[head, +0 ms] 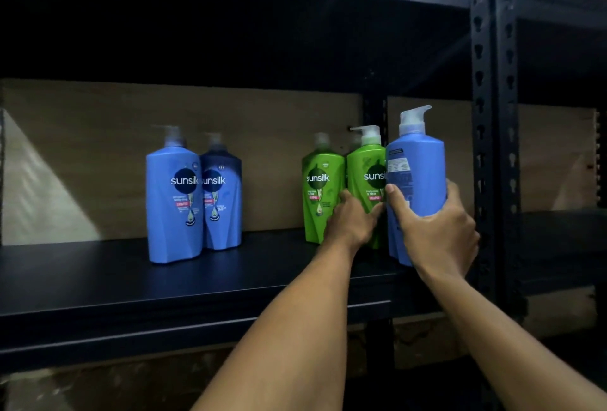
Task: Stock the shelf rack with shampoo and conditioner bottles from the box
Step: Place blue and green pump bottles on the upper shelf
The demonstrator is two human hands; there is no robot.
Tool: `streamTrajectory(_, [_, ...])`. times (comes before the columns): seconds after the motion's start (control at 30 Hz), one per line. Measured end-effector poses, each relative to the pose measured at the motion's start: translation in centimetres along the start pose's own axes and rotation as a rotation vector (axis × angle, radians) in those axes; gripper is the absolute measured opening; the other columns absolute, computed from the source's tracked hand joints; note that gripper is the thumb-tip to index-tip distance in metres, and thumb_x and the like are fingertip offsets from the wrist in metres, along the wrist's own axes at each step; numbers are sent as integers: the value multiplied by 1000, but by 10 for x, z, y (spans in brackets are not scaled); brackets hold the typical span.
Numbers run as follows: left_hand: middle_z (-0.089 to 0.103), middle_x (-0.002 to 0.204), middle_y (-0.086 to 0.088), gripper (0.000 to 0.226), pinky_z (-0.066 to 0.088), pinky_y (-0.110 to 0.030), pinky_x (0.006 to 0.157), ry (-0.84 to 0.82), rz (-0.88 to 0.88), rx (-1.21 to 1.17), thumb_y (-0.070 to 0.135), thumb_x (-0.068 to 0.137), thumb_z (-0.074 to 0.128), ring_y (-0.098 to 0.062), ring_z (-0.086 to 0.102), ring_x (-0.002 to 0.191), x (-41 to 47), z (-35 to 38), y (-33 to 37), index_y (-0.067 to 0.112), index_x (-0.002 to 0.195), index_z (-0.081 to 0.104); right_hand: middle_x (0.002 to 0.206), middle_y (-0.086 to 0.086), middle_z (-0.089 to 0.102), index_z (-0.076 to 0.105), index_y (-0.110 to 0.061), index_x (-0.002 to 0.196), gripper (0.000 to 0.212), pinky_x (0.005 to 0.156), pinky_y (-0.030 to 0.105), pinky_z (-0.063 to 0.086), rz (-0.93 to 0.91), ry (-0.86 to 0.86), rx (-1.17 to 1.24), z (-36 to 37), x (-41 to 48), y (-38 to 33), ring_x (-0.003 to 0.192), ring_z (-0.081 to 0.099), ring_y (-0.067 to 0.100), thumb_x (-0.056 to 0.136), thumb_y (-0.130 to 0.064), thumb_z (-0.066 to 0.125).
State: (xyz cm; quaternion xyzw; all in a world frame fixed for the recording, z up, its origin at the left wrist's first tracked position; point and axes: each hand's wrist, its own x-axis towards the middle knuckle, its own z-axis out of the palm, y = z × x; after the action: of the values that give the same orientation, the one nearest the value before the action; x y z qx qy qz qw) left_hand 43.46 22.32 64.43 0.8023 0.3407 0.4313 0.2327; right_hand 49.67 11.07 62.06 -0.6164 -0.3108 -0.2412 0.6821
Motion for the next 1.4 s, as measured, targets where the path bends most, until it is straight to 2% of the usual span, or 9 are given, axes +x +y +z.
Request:
streamTrajectory(0.37, [59,135,-26,66,48,-45,98,11,34,26,48,97,60,-42,59,121,1,10,-1,3,137,33,104,14,70,55,-26,128,74,68,35,34,10,-9,-1,-2,0,-1,93,65,42,74,-76,68])
streamTrajectory(0.57, [54,140,-25,66,46,-45,97,31,55,66,48,98,59,-42,55,125,-12,3,1,2,137,31,106,16,70,54,-26,127,74,69,37,36,11,-12,-9,-2,-1,-1,95,64,43,75,-76,68])
streamTrajectory(0.77, [57,141,-19,73,46,-39,105,-110,-39,94,44,91,72,-37,54,131,-14,-5,-7,1,141,41,105,16,70,54,-27,125,74,69,37,38,12,-30,-14,-5,0,-2,94,65,44,74,-78,67])
streamTrajectory(0.9, [47,153,-15,103,40,-34,112,-242,-36,216,43,86,79,-30,46,140,-34,-32,-15,-1,155,17,110,14,69,52,-27,125,74,74,38,38,36,-81,19,-9,-2,-5,98,64,43,73,-79,65])
streamTrajectory(0.97, [44,155,-14,103,39,-36,114,-308,-6,329,52,90,70,-31,44,141,-49,-54,-23,9,160,9,112,10,69,46,-29,127,74,76,38,37,44,-92,66,-13,-8,-11,101,64,40,74,-76,68])
streamTrajectory(1.03, [44,156,-12,85,37,-40,116,-353,30,479,64,94,54,-32,43,143,-67,-82,-33,23,160,19,108,3,66,42,-31,125,71,79,38,36,54,-116,121,-15,-15,-20,104,64,38,75,-71,71])
streamTrajectory(1.13, [53,149,-4,59,40,-45,112,-405,110,572,68,99,36,-28,47,137,-96,-125,-48,33,146,48,101,-5,60,44,-32,124,68,80,36,37,63,-201,170,-13,-30,-35,102,64,33,75,-71,71])
streamTrajectory(1.27, [62,135,3,51,48,-45,104,-345,121,565,66,101,34,-20,57,122,-131,-182,-69,36,136,57,103,-10,68,49,-34,119,68,87,45,54,83,-322,308,3,-52,-55,95,68,21,71,-76,71])
streamTrajectory(1.4, [69,119,9,49,52,-40,90,-200,118,655,68,100,30,-12,63,104,-161,-235,-96,37,121,62,105,-12,68,51,-29,124,67,85,40,56,101,-460,450,27,-80,-82,95,68,11,74,-64,77])
